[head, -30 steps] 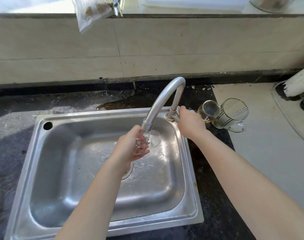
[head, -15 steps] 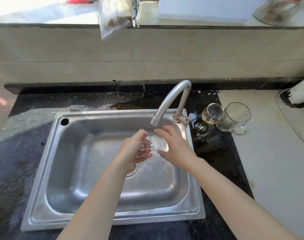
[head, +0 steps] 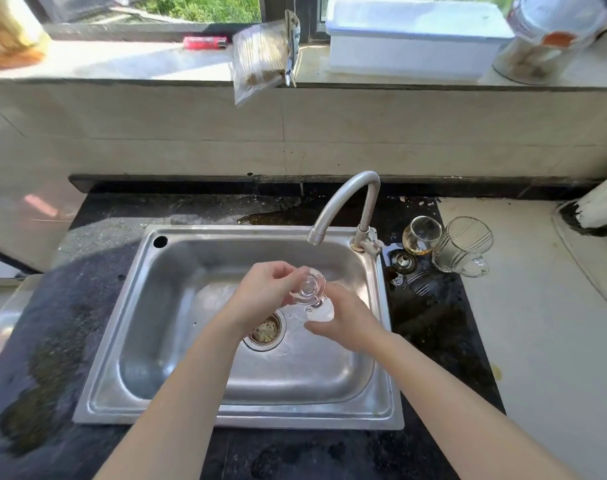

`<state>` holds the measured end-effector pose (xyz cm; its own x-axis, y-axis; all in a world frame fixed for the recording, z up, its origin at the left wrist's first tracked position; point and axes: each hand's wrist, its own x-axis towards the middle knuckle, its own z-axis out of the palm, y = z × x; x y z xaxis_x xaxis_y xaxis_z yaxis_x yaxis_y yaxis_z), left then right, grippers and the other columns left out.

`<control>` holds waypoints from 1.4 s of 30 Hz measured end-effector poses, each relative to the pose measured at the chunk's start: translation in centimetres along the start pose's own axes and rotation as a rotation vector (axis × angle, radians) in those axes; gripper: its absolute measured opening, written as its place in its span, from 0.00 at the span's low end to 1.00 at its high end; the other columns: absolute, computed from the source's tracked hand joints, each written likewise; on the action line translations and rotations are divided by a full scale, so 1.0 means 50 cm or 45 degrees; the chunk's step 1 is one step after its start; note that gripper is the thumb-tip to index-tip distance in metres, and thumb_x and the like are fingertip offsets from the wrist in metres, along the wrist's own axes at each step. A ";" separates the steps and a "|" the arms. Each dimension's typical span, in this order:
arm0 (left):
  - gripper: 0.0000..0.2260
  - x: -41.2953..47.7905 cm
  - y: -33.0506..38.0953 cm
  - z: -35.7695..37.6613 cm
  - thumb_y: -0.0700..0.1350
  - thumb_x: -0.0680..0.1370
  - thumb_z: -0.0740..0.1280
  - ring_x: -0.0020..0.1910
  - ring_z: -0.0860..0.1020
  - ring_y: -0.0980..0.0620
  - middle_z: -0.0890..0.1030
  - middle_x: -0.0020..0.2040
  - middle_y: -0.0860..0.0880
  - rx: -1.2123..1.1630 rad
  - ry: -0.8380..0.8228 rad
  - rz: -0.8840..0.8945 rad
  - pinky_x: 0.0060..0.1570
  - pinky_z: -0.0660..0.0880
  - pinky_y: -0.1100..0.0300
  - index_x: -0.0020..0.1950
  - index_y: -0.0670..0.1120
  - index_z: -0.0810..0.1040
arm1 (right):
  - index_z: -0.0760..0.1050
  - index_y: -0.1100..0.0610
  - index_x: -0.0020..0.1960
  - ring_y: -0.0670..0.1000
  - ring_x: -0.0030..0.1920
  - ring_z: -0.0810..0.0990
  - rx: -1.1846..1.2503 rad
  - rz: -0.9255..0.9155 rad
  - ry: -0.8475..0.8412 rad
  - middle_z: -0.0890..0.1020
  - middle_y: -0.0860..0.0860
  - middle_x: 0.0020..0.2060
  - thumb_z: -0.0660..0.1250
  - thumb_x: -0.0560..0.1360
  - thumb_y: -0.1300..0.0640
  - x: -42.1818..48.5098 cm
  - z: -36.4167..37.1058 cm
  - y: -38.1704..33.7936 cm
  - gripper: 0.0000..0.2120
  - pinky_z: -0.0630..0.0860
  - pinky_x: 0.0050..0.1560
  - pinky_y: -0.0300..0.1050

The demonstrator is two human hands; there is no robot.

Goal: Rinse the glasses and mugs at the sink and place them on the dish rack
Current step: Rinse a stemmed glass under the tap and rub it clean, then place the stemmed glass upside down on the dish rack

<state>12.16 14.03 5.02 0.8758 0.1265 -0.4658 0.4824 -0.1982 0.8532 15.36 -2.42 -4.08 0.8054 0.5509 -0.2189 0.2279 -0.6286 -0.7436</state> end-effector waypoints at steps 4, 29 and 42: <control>0.12 -0.017 0.006 0.010 0.51 0.77 0.68 0.33 0.75 0.57 0.81 0.33 0.52 0.082 0.068 0.112 0.40 0.70 0.62 0.40 0.45 0.83 | 0.70 0.42 0.67 0.43 0.61 0.72 0.193 -0.004 0.041 0.76 0.40 0.62 0.72 0.70 0.51 -0.025 -0.006 -0.015 0.27 0.69 0.64 0.46; 0.10 -0.059 0.000 -0.031 0.51 0.79 0.62 0.49 0.76 0.50 0.80 0.49 0.49 0.191 0.103 0.060 0.48 0.71 0.55 0.50 0.49 0.80 | 0.80 0.49 0.45 0.46 0.41 0.79 0.531 0.357 0.519 0.81 0.43 0.37 0.69 0.76 0.52 -0.117 0.018 -0.115 0.03 0.73 0.45 0.42; 0.13 -0.141 -0.034 0.174 0.45 0.79 0.60 0.46 0.74 0.49 0.81 0.53 0.46 0.920 -0.271 0.442 0.44 0.70 0.59 0.59 0.45 0.78 | 0.80 0.67 0.46 0.52 0.33 0.76 0.625 0.701 1.012 0.82 0.60 0.35 0.68 0.75 0.48 -0.401 0.010 -0.086 0.20 0.68 0.35 0.42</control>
<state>5.29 5.01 4.82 0.9259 -0.2293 -0.3001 0.0117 -0.7768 0.6296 -2.07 -10.49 3.20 0.8944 -0.3645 -0.2592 -0.3749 -0.2952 -0.8788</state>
